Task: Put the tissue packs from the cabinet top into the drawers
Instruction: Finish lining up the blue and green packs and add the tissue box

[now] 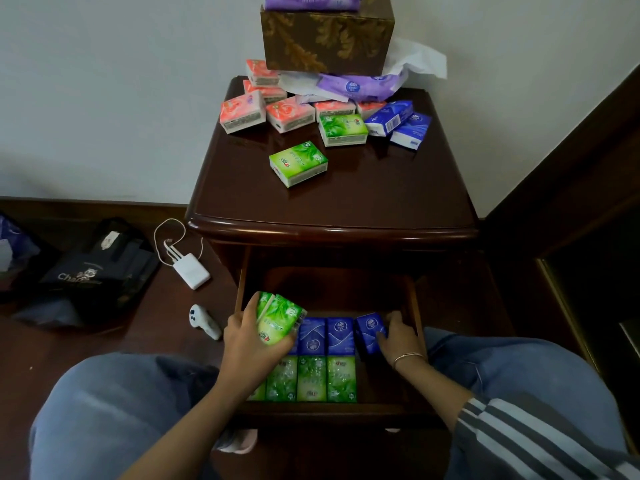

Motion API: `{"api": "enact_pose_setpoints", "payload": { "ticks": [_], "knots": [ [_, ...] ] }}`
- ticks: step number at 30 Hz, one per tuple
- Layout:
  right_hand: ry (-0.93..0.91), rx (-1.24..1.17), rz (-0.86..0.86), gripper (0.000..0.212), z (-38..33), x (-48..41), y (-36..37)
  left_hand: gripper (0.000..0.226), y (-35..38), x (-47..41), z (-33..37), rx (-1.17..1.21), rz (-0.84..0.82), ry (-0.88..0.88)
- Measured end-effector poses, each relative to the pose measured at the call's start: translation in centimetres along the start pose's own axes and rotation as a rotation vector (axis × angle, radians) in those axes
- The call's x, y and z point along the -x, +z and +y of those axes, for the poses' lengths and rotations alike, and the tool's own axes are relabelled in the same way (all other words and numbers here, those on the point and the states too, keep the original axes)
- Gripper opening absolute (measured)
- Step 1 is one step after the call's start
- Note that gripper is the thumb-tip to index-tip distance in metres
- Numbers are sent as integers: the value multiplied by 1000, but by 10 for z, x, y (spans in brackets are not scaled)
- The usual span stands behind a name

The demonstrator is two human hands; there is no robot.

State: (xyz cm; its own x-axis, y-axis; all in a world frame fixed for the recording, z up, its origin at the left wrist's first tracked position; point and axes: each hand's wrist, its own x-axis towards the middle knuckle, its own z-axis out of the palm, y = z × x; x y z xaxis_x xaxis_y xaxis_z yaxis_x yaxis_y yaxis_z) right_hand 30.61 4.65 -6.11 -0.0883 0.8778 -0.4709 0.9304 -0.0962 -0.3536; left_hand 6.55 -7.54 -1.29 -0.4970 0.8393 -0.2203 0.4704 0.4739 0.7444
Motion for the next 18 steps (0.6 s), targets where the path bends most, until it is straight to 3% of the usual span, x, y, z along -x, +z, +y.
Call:
{"api": "enact_pose_setpoints", "payload": {
  "ticks": [2,6,11,13,15,18],
  "knots": [
    [-60,30,47,49,-2,1,2,95,0,-1,-2,0,-3,-1],
    [-119,12,-30,76,-3,1,4,95,1,-1,-3,0,-10,-6],
    [13,-89,-66,83,-2,0,9,95,1,-2,-2,-8,-15,-9],
    [147,-158,-112,79,-2,-1,12,95,1,-2,-2,-7,-16,-17],
    [246,-235,-174,60,0,-2,16,95,2,-2,-1,-4,-18,-22],
    [302,-488,-168,46,-2,-1,19,95,3,-1,0,8,-34,-21]
  ]
}}
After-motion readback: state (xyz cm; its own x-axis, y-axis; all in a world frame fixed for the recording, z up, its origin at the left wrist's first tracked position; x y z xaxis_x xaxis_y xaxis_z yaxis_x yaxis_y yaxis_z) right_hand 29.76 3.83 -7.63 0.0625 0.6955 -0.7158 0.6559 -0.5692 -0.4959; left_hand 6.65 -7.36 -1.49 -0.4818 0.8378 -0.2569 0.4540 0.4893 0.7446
